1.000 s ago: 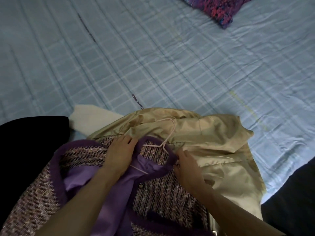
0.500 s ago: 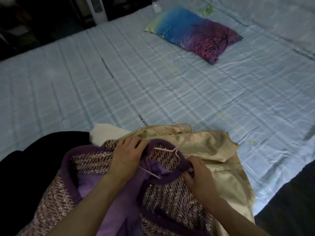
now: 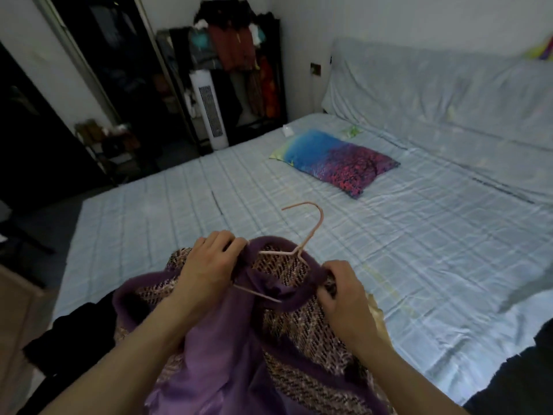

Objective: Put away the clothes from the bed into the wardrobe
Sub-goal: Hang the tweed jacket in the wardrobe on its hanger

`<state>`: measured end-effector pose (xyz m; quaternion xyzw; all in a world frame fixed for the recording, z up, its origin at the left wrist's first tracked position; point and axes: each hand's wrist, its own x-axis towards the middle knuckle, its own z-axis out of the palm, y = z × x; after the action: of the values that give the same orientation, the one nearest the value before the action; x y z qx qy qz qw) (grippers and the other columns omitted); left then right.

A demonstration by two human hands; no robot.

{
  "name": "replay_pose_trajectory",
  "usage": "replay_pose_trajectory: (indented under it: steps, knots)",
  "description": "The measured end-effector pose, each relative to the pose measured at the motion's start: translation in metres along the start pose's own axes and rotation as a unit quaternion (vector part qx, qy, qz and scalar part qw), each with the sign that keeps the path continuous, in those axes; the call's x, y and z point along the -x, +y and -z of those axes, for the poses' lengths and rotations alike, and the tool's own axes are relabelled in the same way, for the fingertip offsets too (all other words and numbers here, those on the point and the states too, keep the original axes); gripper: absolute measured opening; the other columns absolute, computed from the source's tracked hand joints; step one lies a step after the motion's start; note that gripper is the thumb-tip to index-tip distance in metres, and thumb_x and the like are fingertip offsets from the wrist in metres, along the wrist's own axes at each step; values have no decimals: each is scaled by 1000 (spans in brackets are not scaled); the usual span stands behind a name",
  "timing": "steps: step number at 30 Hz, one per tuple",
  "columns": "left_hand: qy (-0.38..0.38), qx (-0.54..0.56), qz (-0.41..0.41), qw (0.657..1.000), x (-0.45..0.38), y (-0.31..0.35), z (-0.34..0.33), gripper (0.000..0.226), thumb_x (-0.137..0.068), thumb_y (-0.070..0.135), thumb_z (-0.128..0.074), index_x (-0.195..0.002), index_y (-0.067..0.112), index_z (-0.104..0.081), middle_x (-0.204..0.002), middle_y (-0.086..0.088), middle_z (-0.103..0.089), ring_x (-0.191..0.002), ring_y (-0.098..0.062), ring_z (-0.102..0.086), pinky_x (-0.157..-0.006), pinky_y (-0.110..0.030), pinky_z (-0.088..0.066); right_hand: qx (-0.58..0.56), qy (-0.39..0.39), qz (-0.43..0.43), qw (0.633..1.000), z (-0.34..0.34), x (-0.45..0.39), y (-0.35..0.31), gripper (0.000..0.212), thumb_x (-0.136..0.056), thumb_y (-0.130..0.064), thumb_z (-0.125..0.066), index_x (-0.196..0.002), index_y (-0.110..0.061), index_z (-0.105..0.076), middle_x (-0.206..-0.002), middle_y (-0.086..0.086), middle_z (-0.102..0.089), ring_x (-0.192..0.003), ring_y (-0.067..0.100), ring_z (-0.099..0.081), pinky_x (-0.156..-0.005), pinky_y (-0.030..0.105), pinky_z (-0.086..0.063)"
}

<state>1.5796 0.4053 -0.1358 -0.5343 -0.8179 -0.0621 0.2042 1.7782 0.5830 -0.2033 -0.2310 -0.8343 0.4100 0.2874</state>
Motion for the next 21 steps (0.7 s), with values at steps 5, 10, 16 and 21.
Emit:
replay_pose_trajectory:
  steps: [5,10,16,21]
  knots:
    - [42,-27,46,998,-3,9,90,28,-91,26,-44,-109,12,-61,-97,-7,-55,-83,-28,-53,-66,-41,-44,-11,40,122,992,45,-37,-56,37,-73,6,-71,-100,-16,-58,-95,-4,-52,-86,9,-48,-78,7,-34]
    - [51,-77,104,990,24,5,180,27,-91,27,-42,-109,14,-56,-99,-6,-53,-84,-27,-57,-64,-36,-47,-26,27,245,969,71,-61,-139,24,-81,-2,-71,-97,-17,-60,-94,-4,-54,-86,10,-50,-77,11,-36]
    - [83,-123,137,979,82,5,252,28,-93,28,-43,-115,13,-51,-102,-5,-50,-91,-27,-56,-72,-42,-53,-42,-6,331,943,64,-56,-214,26,-82,-2,-70,-98,-20,-60,-96,-5,-54,-86,5,-47,-80,5,-36]
    - [122,-159,186,962,155,3,296,26,-91,25,-43,-113,13,-50,-100,-8,-53,-87,-30,-56,-70,-45,-52,-59,-47,389,918,39,-21,-269,22,-85,-6,-70,-100,-20,-61,-97,-6,-55,-86,7,-52,-79,13,-41]
